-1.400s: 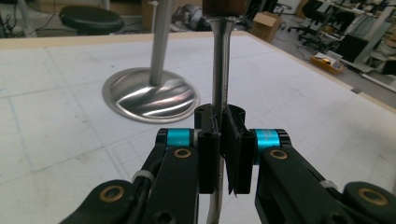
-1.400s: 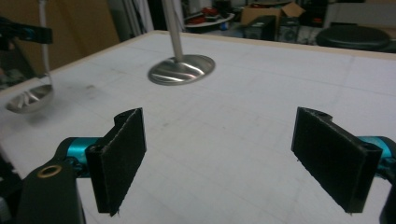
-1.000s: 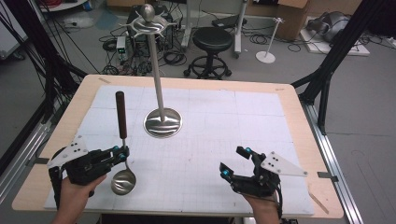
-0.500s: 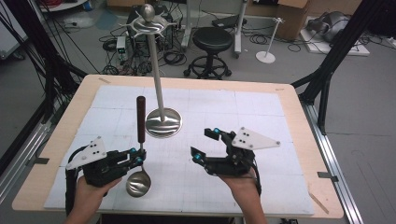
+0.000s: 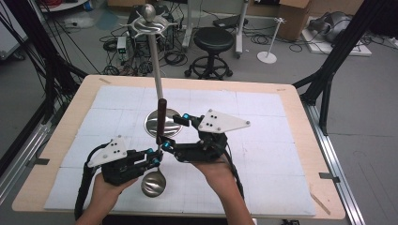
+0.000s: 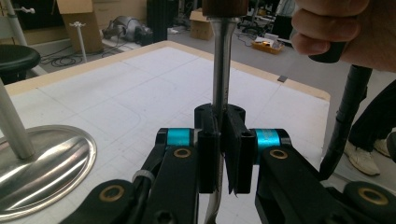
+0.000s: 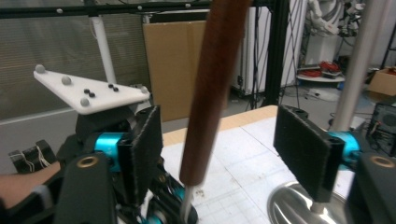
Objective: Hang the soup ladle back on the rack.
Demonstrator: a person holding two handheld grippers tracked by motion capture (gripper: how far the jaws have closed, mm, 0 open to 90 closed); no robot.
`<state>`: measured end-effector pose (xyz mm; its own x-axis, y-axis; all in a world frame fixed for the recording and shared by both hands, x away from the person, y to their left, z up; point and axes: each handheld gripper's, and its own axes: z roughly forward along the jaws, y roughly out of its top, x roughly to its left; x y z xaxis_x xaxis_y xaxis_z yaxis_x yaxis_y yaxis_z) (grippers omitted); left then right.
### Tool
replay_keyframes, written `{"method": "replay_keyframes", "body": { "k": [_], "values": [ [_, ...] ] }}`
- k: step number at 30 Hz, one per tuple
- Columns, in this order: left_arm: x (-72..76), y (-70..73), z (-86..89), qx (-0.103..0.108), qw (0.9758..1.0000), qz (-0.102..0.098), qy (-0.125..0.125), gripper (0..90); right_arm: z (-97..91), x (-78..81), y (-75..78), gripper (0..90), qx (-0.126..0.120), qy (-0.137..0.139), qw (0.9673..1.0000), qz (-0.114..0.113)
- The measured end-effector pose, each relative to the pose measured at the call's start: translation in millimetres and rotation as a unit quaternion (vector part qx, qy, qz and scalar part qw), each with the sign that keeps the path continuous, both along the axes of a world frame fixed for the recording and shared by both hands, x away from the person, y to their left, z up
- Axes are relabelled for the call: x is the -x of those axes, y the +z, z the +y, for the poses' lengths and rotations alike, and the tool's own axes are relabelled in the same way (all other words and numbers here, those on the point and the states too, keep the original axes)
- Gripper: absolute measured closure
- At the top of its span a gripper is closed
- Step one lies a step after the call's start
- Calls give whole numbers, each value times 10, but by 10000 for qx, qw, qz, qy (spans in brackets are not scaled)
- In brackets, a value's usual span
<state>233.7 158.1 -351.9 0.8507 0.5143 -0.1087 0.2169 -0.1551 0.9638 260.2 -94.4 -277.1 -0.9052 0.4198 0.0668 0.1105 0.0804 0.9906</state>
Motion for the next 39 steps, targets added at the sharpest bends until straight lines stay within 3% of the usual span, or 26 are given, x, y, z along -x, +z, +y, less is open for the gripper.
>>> {"method": "replay_keyframes", "body": {
  "k": [5, 11, 16, 20, 28, 33, 39],
  "values": [
    [-8, -13, -20, -47, 10000, 7, -15, 841, 33, -52, 6, 415, -248, 158, 9995, 148],
    [-12, -24, -37, -47, 10000, 10, -33, 840, 30, -105, -5, 507, -377, 349, 9980, 359],
    [-13, -30, -60, -44, 10000, 1, -56, 840, 52, -102, -3, 572, -316, 367, 9982, 360],
    [-14, -34, -67, -46, 10000, 2, -50, 840, 53, -94, 1, 702, -268, 361, 9985, 306],
    [-31, -30, -32, 74, 9999, 55, -124, 825, 66, -117, 29, 726, -352, 459, 9971, 494],
    [-19, -34, 189, 192, 9997, 111, -141, 563, 63, -198, 61, 727, -135, 512, 9974, 491],
    [38, -55, 662, 499, 9985, -180, 114, 359, 97, -333, 159, 728, -194, 759, 9957, 490]
  ]
}}
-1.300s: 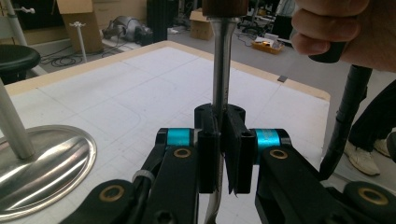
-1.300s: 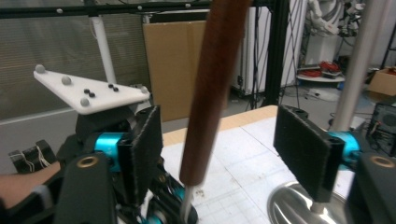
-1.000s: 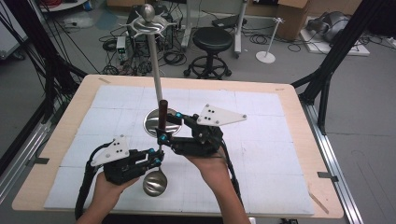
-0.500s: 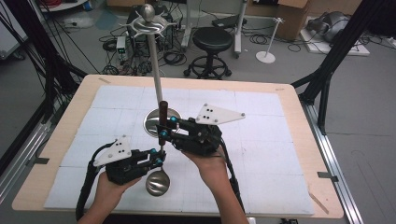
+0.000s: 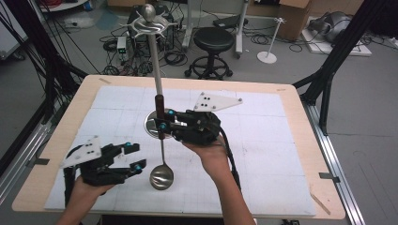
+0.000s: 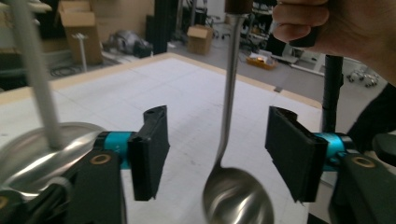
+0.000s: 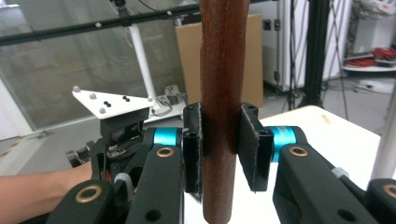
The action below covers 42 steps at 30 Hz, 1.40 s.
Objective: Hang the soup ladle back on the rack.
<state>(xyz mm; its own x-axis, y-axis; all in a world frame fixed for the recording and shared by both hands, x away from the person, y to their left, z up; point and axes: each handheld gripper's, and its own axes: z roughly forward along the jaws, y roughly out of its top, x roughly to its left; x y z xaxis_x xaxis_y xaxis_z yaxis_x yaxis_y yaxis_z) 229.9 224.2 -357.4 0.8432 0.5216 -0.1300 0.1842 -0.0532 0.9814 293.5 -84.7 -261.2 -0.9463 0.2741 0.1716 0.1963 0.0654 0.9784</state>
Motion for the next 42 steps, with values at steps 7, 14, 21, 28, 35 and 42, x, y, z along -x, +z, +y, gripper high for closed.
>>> {"method": "replay_keyframes", "body": {
  "k": [7, 14, 21, 28, 35, 42],
  "values": [
    [52, -95, 498, 111, 9984, -277, 489, 162, 131, -152, 171, 728, 130, 130, 9998, -101],
    [61, -154, 824, 112, 9943, -405, 975, 161, 254, -314, 318, 728, 225, 82, 9996, -139],
    [90, -217, 973, 185, 9913, -400, 1240, 161, 395, -478, 457, 728, 262, 94, 9995, -165],
    [115, -295, 987, 245, 9911, -275, 1283, 167, 533, -618, 560, 727, 333, 67, 9993, -185],
    [119, -332, 936, 208, 9915, -258, 1257, 166, 634, -725, 682, 727, 360, 59, 9991, -219],
    [113, -356, 916, 140, 9920, -226, 1236, 167, 661, -859, 790, 727, 258, -6, 9995, -172]
  ]
}}
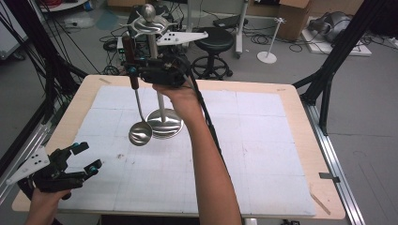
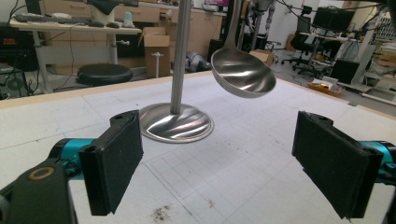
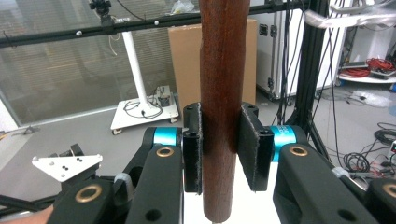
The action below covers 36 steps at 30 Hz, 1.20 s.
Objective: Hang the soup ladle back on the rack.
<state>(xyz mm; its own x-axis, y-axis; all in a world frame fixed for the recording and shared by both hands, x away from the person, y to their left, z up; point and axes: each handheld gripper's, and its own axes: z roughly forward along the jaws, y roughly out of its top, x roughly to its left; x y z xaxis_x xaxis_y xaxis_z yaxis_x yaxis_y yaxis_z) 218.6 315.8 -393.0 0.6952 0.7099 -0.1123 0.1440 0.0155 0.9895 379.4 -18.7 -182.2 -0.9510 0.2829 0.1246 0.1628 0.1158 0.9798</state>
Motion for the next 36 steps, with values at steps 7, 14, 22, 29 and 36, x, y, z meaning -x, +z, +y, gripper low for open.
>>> {"method": "replay_keyframes", "body": {
  "k": [7, 14, 22, 29, 36],
  "values": [
    [0, -3, 26, 7, 10000, 30, 50, 168, 44, -86, 33, 727, -3, -63, 10000, 45],
    [10, 7, 64, 48, 9999, 27, 102, 169, 30, -163, 19, 727, -33, -184, 9998, 100],
    [10, 7, 77, 27, 9999, 26, 102, 170, -15, -249, -9, 727, -30, -268, 9994, 212],
    [12, 4, 80, 17, 9999, 30, 97, 170, -31, -305, -36, 726, -41, -357, 9990, 280],
    [13, 1, 73, -9, 10000, 35, 87, 170, -32, -302, -75, 717, -18, -442, 9986, 281]
  ]
}}
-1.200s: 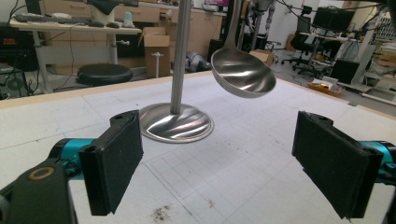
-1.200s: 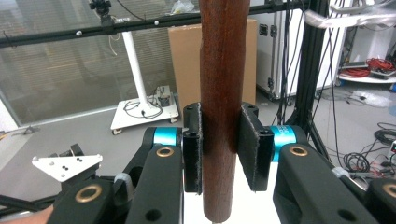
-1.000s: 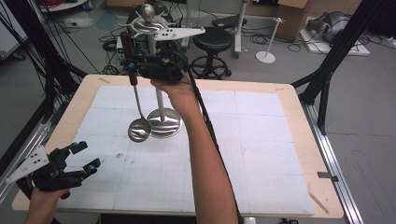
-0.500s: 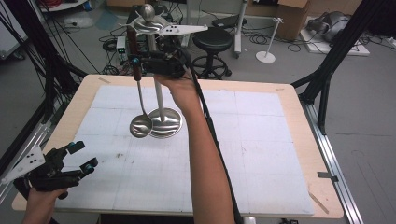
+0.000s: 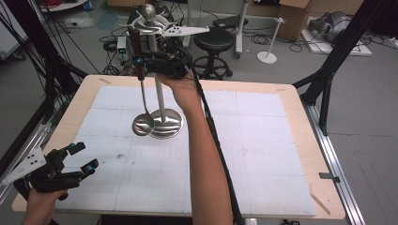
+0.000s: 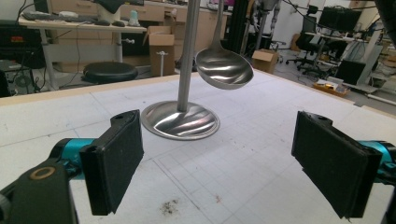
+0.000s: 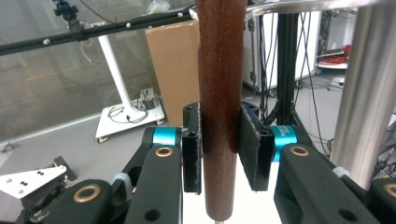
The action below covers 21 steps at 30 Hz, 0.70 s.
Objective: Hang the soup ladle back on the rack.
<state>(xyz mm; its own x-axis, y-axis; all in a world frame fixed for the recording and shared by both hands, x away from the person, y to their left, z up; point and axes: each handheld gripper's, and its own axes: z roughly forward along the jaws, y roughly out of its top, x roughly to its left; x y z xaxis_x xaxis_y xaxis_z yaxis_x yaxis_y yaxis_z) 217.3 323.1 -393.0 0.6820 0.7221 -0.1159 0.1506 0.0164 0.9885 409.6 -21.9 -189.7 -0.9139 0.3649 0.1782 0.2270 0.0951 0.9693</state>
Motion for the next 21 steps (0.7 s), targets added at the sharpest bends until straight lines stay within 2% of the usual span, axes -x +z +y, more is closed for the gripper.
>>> {"method": "replay_keyframes", "body": {
  "k": [2, 5, 7, 9, 12, 17, 21],
  "values": [
    [2, 1, -2, 17, 10000, 1, -3, 170, -8, 16, -1, 706, 29, -102, 9999, -49],
    [4, 2, -2, 32, 10000, -2, 7, 170, -57, 47, 4, 625, -102, -225, 9997, -61],
    [5, -2, 0, 23, 10000, 8, 11, 170, -107, 82, 7, 581, -75, -360, 9993, -89],
    [4, -7, -3, 30, 10000, 18, 12, 170, -172, 132, 2, 569, 18, -525, 9985, -171],
    [-1, -15, -9, 21, 10000, 43, -17, 170, -320, 225, -50, 538, -57, -637, 9977, -232],
    [-12, -35, -38, 53, 9999, 100, -53, 169, -587, 430, -245, 419, 119, -1063, 9936, -350],
    [-20, -53, -80, 56, 9998, 135, -98, 168, -866, 648, -530, 316, 456, -1382, 9885, -415]
  ]
}}
